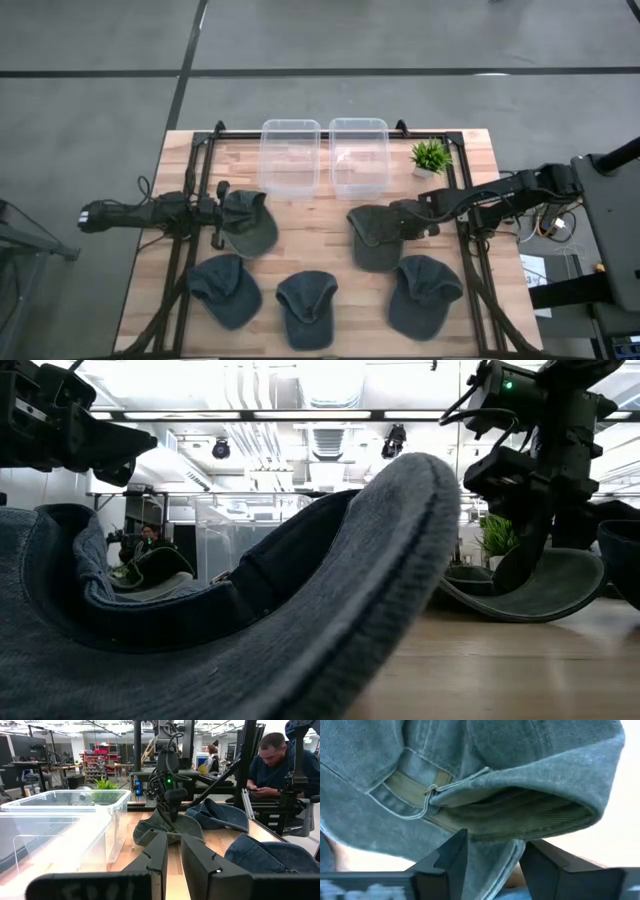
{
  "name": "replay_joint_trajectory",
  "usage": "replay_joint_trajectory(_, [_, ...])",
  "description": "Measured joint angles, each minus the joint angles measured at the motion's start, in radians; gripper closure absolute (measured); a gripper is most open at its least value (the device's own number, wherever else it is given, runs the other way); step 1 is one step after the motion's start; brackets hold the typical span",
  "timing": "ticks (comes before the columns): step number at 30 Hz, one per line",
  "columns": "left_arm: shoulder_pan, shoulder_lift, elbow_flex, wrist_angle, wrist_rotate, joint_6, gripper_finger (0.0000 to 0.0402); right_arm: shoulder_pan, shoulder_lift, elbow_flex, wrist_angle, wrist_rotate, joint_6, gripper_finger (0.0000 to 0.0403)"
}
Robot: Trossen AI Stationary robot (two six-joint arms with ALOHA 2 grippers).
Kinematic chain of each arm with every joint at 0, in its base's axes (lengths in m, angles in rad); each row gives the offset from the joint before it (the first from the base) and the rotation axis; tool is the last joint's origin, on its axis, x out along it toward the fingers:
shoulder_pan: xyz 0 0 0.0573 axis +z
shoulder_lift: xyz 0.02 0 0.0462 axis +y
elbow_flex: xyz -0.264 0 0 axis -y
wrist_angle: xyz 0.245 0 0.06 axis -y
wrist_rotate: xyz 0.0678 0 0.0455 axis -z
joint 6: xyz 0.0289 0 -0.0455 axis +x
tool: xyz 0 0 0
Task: Pick & Place hat
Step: Put the right gray cap into the right transparent bin
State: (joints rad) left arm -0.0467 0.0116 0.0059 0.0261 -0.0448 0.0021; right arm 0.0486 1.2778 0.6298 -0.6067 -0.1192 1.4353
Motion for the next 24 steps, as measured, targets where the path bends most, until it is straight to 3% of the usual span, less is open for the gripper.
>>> replay_joint_trajectory(15, [0.000, 0.000, 0.000, 0.000, 0.000, 0.000, 0.0353, 0.074, -0.007, -0.049, 0.011, 0.061, 0.037, 0.0382])
replay_joint_trajectory(24, [0.000, 0.001, 0.000, 0.000, 0.000, -0.001, 0.0353, 0.103, -0.081, -0.020, 0.010, 0.124, 0.073, 0.0389])
